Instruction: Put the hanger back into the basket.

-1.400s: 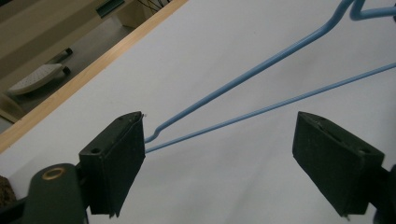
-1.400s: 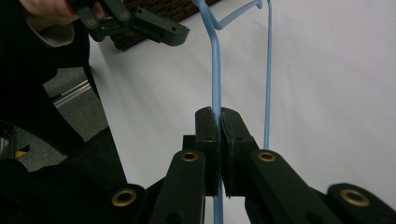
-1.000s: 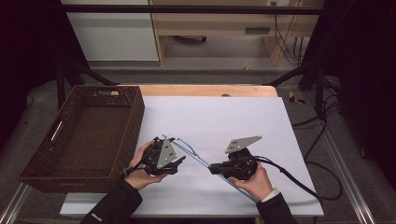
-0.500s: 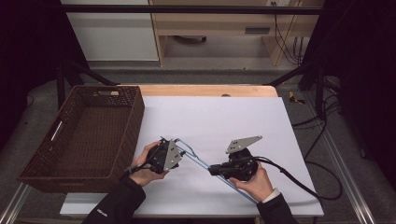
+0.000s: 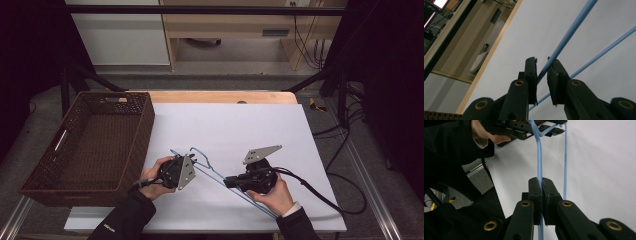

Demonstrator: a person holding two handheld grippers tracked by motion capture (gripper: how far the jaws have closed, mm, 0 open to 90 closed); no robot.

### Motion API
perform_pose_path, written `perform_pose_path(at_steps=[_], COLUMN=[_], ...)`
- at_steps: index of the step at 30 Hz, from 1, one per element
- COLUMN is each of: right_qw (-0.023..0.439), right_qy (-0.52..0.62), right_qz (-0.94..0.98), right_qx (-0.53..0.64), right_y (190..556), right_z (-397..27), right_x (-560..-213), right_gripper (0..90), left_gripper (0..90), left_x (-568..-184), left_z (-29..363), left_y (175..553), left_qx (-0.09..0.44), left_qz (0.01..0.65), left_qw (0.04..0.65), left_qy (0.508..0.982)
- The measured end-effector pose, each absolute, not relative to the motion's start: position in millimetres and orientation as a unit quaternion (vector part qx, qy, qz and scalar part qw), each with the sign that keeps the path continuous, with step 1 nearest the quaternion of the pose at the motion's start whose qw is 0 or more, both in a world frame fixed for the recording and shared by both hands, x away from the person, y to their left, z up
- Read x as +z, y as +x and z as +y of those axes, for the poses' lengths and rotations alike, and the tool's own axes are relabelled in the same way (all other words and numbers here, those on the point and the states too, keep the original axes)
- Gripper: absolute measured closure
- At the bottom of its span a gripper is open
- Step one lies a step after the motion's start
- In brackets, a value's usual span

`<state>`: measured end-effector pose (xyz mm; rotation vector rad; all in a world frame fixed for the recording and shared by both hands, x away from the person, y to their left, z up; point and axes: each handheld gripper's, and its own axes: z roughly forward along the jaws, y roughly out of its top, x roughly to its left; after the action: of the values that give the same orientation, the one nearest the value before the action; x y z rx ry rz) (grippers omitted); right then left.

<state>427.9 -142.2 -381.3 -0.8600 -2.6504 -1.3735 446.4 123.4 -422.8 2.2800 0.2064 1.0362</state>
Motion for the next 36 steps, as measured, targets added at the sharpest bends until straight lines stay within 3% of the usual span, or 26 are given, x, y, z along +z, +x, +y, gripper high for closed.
perform_pose_path(at_steps=[15, 22, 29, 36], right_qw=[-0.030, -0.054, -0.103, -0.167], right_qy=[-0.284, -0.287, -0.301, -0.333], right_qz=[-0.851, -0.850, -0.829, -0.793], right_qx=[-0.440, -0.439, -0.460, -0.481], right_y=[430.3, 431.6, 433.9, 438.2], right_z=[-150.5, -154.7, -170.4, -196.8], right_x=[-378.3, -375.1, -364.3, -362.2], right_gripper=[86.3, 81.4, 65.6, 46.9], left_gripper=[85.3, 86.7, 86.8, 86.9], left_x=[-425.4, -423.3, -418.5, -409.1], left_z=[119.4, 116.2, 113.9, 117.3], left_y=[438.3, 433.5, 430.3, 431.9], left_qx=[0.388, 0.372, 0.357, 0.343], left_qz=[0.047, 0.048, 0.072, 0.143], left_qw=[0.276, 0.252, 0.234, 0.230], left_qy=[0.878, 0.892, 0.901, 0.900])
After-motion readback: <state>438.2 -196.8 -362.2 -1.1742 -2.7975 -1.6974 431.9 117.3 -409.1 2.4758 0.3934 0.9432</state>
